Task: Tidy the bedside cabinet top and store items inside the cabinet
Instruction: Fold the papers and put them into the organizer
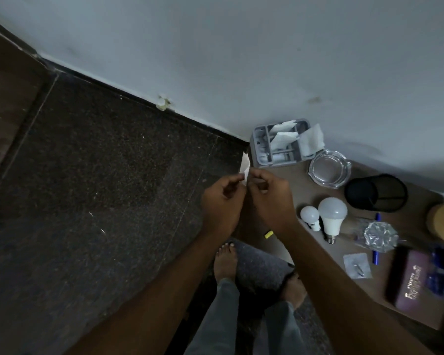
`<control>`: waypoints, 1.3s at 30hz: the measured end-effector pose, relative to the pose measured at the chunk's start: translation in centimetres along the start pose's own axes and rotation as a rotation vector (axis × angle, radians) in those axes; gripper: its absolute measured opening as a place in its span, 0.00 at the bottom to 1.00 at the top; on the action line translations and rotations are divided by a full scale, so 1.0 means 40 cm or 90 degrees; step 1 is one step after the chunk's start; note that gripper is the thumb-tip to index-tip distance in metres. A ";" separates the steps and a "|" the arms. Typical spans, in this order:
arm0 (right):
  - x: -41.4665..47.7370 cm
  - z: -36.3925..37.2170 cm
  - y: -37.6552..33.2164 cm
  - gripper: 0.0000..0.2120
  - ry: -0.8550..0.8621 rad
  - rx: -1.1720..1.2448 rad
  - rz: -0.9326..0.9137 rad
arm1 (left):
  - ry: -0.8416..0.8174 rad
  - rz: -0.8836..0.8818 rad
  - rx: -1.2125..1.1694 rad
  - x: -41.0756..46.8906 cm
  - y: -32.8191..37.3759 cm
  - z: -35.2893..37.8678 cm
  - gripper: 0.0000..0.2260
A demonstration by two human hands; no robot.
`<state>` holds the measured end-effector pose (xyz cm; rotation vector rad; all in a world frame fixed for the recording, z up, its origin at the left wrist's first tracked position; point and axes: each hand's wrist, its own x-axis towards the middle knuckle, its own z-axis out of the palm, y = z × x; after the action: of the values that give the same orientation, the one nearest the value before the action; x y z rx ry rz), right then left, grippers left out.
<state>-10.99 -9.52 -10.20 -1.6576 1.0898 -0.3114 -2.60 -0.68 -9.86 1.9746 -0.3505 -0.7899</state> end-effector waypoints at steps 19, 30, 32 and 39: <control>0.140 -0.125 -0.060 0.21 0.066 -0.045 -0.068 | -0.020 0.078 -0.129 0.146 0.145 0.105 0.11; 0.161 -0.093 0.006 0.20 0.039 -0.225 -0.114 | -0.041 0.003 -0.062 0.149 0.113 0.098 0.12; 0.161 -0.088 0.010 0.20 0.028 -0.297 -0.128 | -0.019 -0.006 -0.061 0.143 0.105 0.096 0.12; 0.134 -0.107 0.008 0.15 0.077 -0.233 -0.140 | 0.001 -0.020 -0.048 0.124 0.084 0.092 0.14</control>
<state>-11.11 -16.37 -10.47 -2.1160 1.1011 -0.3736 -1.03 -7.52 -10.15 1.9142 -0.2851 -0.8110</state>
